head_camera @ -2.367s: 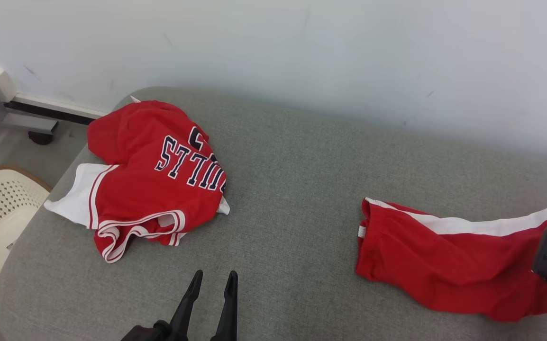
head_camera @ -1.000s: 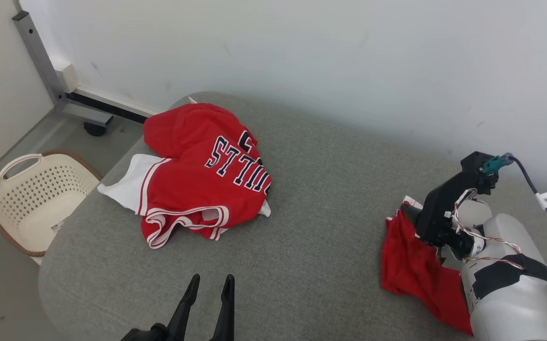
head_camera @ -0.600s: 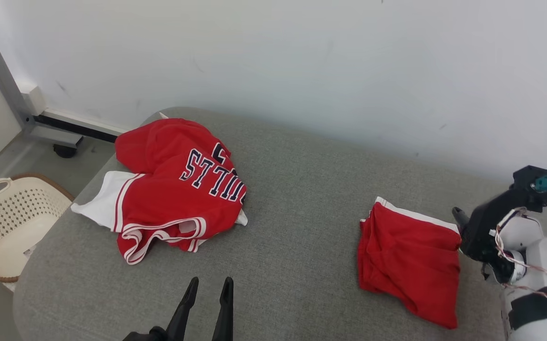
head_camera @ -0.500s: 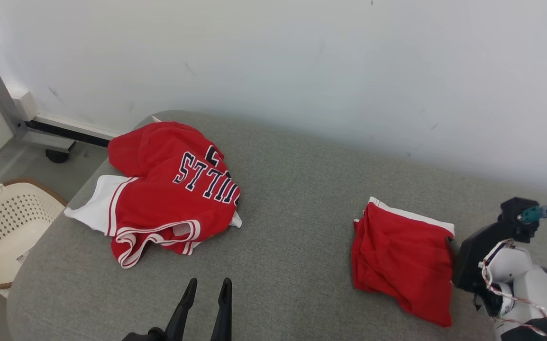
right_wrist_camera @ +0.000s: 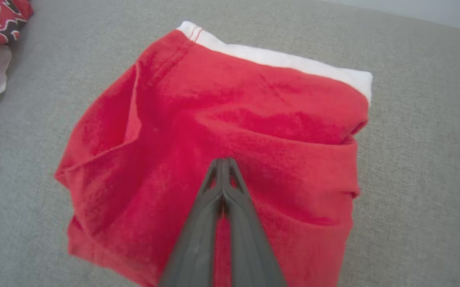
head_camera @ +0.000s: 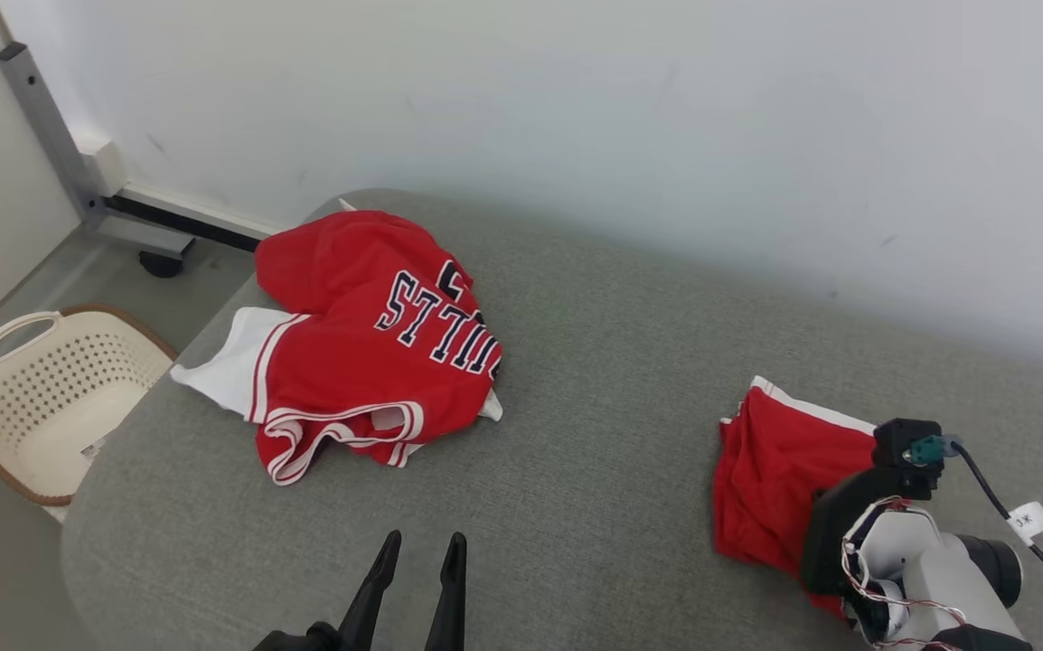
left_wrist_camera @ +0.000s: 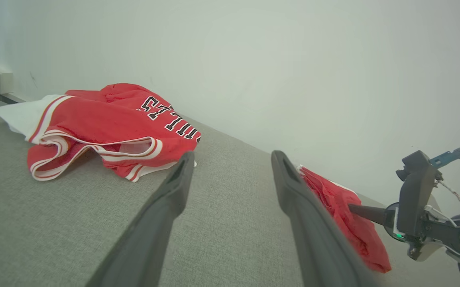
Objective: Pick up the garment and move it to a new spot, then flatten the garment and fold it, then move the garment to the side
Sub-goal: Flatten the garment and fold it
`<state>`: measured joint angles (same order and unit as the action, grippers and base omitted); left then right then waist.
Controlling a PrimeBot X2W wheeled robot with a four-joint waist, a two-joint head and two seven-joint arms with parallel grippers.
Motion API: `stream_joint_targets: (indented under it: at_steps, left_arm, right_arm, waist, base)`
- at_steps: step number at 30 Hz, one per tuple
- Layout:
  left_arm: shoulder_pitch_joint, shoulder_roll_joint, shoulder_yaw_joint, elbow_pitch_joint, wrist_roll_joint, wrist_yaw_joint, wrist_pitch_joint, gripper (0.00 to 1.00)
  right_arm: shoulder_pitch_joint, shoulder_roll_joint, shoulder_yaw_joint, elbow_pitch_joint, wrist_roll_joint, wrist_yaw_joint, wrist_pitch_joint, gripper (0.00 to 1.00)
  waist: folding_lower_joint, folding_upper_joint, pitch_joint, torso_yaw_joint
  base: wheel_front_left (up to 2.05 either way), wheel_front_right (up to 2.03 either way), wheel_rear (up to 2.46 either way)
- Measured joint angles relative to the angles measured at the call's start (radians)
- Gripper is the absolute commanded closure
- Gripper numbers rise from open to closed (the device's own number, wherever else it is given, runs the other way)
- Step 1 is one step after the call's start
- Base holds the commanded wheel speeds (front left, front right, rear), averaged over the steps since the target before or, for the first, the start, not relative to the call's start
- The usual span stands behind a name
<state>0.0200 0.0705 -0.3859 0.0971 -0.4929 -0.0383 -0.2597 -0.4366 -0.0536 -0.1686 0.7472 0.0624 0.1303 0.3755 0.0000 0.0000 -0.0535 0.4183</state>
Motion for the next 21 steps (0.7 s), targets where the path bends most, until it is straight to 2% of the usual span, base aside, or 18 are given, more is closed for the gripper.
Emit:
stream_joint_targets:
  at_steps: [3, 10, 16, 21]
  left_arm:
    - [0.000, -0.001, -0.001, 0.000, 0.000, 0.003, 0.000, 0.00]
    - [0.002, 0.003, 0.009, 0.002, -0.003, 0.005, 0.000, 0.00]
    - [0.005, 0.007, 0.015, 0.000, -0.005, 0.004, -0.002, 0.00]
    - [0.017, 0.007, 0.015, -0.001, -0.006, 0.008, -0.003, 0.00]
  right_arm:
    - [-0.025, 0.000, 0.039, 0.060, 0.016, 0.000, -0.021, 1.00]
    - [-0.046, 0.002, 0.242, 0.143, 0.144, 0.000, -0.042, 1.00]
    - [-0.046, 0.003, 0.402, 0.138, 0.239, 0.000, -0.058, 1.00]
    - [-0.030, 0.003, 0.506, 0.100, 0.321, 0.000, -0.030, 1.00]
  waist:
    - [0.0001, 0.0000, 0.004, 0.030]
    - [0.0000, 0.0000, -0.002, 0.072]
    - [0.0000, 0.0000, -0.012, 0.048]
    - [0.0000, 0.0000, -0.022, 0.020]
  base:
    - [0.00, 0.00, 0.00]
    - [0.00, 0.00, 0.00]
    - [0.00, 0.00, 0.00]
    - [0.00, 0.00, 0.00]
